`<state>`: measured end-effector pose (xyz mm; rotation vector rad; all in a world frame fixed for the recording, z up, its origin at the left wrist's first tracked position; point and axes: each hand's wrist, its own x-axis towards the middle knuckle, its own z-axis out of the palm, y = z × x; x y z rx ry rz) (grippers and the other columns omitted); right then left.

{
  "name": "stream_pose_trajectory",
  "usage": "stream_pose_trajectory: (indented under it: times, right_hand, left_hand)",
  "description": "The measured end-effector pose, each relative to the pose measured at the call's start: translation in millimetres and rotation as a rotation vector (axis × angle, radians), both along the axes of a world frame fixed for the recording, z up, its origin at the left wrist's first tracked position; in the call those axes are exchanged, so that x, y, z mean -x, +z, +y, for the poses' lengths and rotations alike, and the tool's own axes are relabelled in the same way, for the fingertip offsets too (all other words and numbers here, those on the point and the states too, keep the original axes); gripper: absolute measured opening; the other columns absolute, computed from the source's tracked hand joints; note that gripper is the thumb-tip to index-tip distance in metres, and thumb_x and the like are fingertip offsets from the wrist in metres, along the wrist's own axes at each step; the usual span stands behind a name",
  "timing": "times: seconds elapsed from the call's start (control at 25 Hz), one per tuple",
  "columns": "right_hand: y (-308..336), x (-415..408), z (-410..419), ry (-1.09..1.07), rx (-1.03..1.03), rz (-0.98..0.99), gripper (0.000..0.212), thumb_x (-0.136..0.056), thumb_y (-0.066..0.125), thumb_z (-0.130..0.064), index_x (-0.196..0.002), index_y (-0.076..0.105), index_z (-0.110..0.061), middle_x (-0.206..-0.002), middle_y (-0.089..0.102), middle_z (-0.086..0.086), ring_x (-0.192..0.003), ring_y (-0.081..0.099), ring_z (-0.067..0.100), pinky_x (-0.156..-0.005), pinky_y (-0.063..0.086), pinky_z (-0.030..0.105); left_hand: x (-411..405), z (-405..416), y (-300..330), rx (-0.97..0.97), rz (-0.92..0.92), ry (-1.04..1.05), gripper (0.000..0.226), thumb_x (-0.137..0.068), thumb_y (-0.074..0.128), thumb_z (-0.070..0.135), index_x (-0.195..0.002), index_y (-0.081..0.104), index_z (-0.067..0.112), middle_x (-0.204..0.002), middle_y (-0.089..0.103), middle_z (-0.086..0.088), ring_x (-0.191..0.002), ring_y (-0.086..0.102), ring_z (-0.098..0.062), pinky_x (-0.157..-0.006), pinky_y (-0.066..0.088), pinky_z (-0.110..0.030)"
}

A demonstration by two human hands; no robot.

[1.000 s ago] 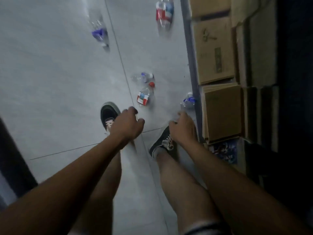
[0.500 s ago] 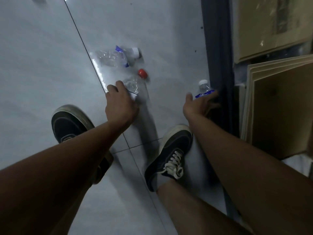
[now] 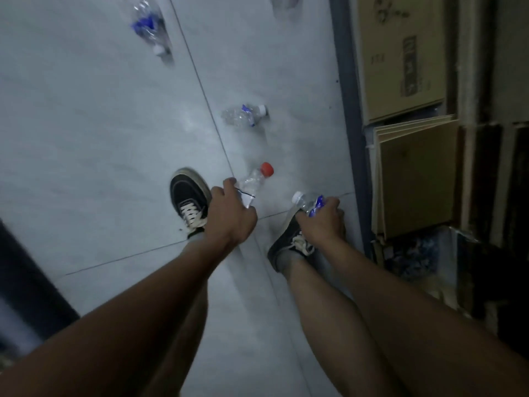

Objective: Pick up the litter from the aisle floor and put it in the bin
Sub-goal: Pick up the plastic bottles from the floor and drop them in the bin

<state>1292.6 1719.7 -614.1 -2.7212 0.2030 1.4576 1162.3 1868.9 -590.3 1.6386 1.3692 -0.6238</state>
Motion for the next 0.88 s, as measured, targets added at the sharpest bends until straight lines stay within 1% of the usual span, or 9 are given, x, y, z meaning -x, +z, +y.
stream_pose_trajectory:
  times: [0.04,0.12,0.28,0.4,0.48,0.56,0.64,0.76,0.88]
  right_hand:
    - [36.3,6.0,1.4,0.003,0.018,0.023,0.075,-0.080,0.080,-0.037,-0.138,0.040,-0.012,-0.135,0.047,0.019,-0.112,0.059,0.040,-0.091,0.050,0.039]
    - [112.3,13.8,5.9,0.020,0.000,0.043,0.076,-0.079,0.083,-0.036,-0.135,0.039,-0.012,-0.135,0.043,0.018,-0.110,0.060,0.040,-0.086,0.047,0.035]
    - [266.0,11.2,19.7,0.067,-0.167,-0.009,0.063,-0.079,0.084,-0.029,-0.120,0.038,-0.018,-0.132,0.050,0.015,-0.113,0.058,0.037,-0.082,0.040,0.032]
    - [372.4,6.7,30.3,0.108,-0.288,-0.034,0.059,-0.078,0.079,-0.026,-0.114,0.033,-0.028,-0.125,0.056,0.011,-0.106,0.060,0.034,-0.079,0.044,0.034]
    - [432.0,5.8,35.1,0.140,-0.348,-0.047,0.061,-0.077,0.076,-0.028,-0.121,0.034,-0.030,-0.124,0.056,0.009,-0.103,0.060,0.032,-0.083,0.050,0.038]
    - [479.7,6.3,36.8,0.138,-0.389,-0.091,0.066,-0.076,0.075,-0.029,-0.130,0.037,-0.027,-0.123,0.056,0.007,-0.104,0.060,0.031,-0.087,0.052,0.042]
    - [519.8,9.5,33.0,0.098,-0.427,-0.169,0.066,-0.076,0.076,-0.028,-0.131,0.040,-0.023,-0.125,0.054,0.007,-0.106,0.059,0.030,-0.090,0.053,0.044]
    - [561.0,23.1,22.1,0.055,-0.408,-0.205,0.066,-0.081,0.077,-0.028,-0.136,0.043,-0.023,-0.128,0.052,0.006,-0.106,0.057,0.026,-0.089,0.052,0.042]
    - [587.7,58.7,3.6,-0.036,-0.391,-0.258,0.070,-0.082,0.078,-0.032,-0.140,0.042,-0.021,-0.129,0.054,0.006,-0.109,0.057,0.026,-0.092,0.051,0.040]
  left_hand:
    - [5.0,3.7,33.2,-0.004,-0.030,-0.016,0.068,-0.080,0.062,0.022,-0.143,0.036,0.012,-0.131,0.044,-0.018,-0.112,0.052,-0.039,-0.094,0.043,-0.042]
    - [14.6,12.0,101.4,-0.009,-0.051,-0.060,0.071,-0.077,0.061,0.026,-0.143,0.037,0.014,-0.129,0.045,-0.017,-0.110,0.052,-0.037,-0.094,0.047,-0.044]
    - [24.5,36.8,239.3,-0.101,-0.020,-0.149,0.068,-0.079,0.063,0.041,-0.137,0.042,0.012,-0.123,0.051,-0.018,-0.112,0.049,-0.039,-0.091,0.048,-0.048]
    - [22.6,68.9,338.0,-0.099,-0.080,-0.256,0.059,-0.079,0.059,0.040,-0.128,0.043,0.011,-0.119,0.054,-0.017,-0.112,0.049,-0.038,-0.086,0.044,-0.042]
    - [20.6,94.9,396.3,-0.106,-0.124,-0.373,0.051,-0.081,0.061,0.036,-0.123,0.045,0.012,-0.114,0.055,-0.016,-0.106,0.053,-0.037,-0.082,0.044,-0.040]
    - [22.8,119.2,448.7,-0.139,-0.155,-0.443,0.051,-0.079,0.063,0.035,-0.123,0.046,0.015,-0.113,0.057,-0.014,-0.103,0.056,-0.035,-0.082,0.047,-0.040]
    - [28.2,135.9,491.5,-0.166,-0.198,-0.477,0.060,-0.075,0.059,0.036,-0.129,0.046,0.015,-0.115,0.058,-0.015,-0.103,0.058,-0.036,-0.084,0.048,-0.041]
    - [42.3,147.4,530.6,-0.192,-0.290,-0.458,0.068,-0.070,0.056,0.036,-0.134,0.046,0.015,-0.117,0.059,-0.015,-0.105,0.057,-0.034,-0.083,0.045,-0.038]
    - [59.5,149.4,553.8,-0.167,-0.346,-0.541,0.065,-0.076,0.063,0.029,-0.137,0.046,0.017,-0.121,0.059,-0.012,-0.105,0.056,-0.030,-0.081,0.041,-0.034]
